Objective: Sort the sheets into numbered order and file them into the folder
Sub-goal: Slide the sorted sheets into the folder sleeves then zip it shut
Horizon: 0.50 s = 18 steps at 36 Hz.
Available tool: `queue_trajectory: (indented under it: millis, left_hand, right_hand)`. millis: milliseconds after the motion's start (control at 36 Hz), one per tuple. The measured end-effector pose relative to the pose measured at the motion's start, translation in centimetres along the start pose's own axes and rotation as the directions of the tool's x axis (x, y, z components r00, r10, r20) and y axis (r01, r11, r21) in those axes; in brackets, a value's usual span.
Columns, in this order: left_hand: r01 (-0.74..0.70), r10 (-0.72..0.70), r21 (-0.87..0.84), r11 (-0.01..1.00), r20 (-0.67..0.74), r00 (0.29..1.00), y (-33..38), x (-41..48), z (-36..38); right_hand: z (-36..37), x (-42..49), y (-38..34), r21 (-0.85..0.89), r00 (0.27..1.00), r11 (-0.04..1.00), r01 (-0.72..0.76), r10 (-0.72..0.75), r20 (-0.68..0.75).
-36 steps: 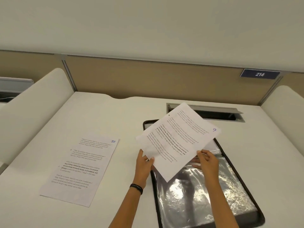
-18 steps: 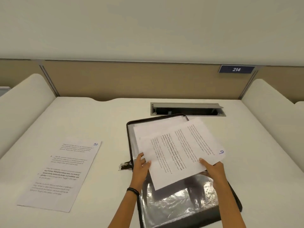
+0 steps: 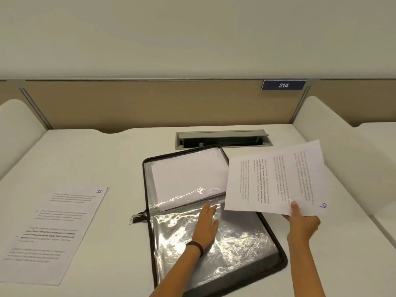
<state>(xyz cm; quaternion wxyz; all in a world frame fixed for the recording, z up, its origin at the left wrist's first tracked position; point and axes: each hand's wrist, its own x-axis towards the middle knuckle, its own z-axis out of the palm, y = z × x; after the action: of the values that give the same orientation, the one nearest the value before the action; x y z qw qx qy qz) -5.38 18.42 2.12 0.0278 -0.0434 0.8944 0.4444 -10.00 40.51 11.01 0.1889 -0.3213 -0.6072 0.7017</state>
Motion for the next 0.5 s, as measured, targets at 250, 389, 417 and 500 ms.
queue_trajectory:
  millis: [250,389,417,500]
  left_hand:
    - [-0.058,0.046,0.219,0.974,0.062,0.997,2.4,2.8,4.8]
    - [-0.088,0.078,0.235,0.968,0.05,0.996,3.3,3.5,7.0]
    - [-0.086,0.076,0.245,0.966,0.05,0.996,3.5,3.5,7.3]
    - [-0.055,0.041,0.294,0.954,0.052,0.998,4.2,3.4,8.0]
  right_hand:
    - [-2.7,2.1,0.1,0.026,0.999,0.999,-0.028,0.029,-0.043]
    - [-3.9,3.2,0.2,0.045,0.998,0.999,-0.027,0.029,-0.054]
    - [-4.1,3.4,0.2,0.051,0.998,0.998,-0.025,0.028,-0.053]
    - [-4.5,3.9,0.5,0.061,0.998,0.998,-0.025,0.028,-0.051]
